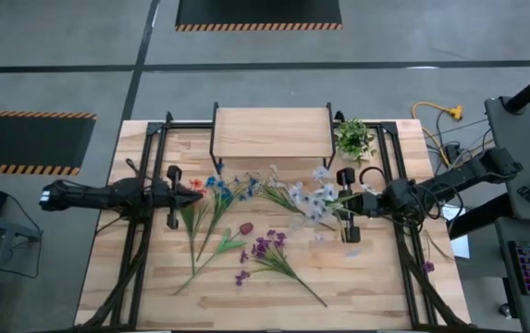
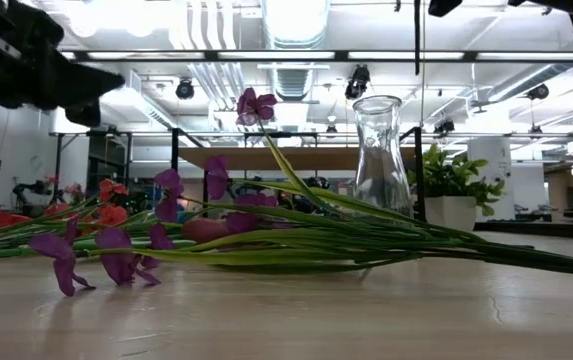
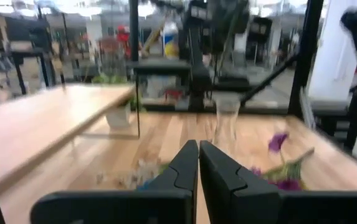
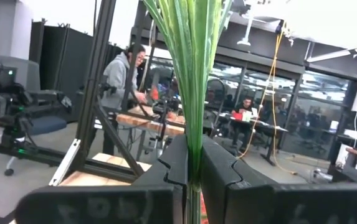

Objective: Pick and place flowers into a vace then onto a shelf
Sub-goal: Put the right white flowers into the transparent vase

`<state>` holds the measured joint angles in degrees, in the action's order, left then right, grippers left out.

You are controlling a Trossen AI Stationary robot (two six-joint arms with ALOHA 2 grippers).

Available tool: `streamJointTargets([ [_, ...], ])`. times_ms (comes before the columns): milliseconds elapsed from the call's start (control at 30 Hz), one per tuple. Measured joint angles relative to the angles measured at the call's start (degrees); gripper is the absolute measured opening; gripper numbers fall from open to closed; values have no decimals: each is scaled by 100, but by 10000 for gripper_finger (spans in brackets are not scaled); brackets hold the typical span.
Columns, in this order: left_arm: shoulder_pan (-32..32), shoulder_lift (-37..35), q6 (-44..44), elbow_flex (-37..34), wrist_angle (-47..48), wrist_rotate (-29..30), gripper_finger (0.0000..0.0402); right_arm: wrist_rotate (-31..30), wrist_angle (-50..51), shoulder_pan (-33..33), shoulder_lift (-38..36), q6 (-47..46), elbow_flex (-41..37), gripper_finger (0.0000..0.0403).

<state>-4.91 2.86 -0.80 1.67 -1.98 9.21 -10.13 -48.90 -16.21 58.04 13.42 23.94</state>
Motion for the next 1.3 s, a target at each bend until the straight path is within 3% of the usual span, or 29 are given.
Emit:
streamJointTargets([
  [367,0,-93,2,7,114,1,0,-4,-256,0,695,-163,456,13],
  [567,0,-111,0,11,106,2,0,-636,-287,20,1269,-492,738,13],
  [733,0,-57,-3,13,117,2,0,-638,-351,25,1519,-725,957,13],
  [1033,0,-67,-9,13,120,4,0,-889,-468,31,1532,-1203,763,13],
  [1300,0,-65,-9,17,121,5,0,-913,-1104,31,2007,-1102,641,13],
])
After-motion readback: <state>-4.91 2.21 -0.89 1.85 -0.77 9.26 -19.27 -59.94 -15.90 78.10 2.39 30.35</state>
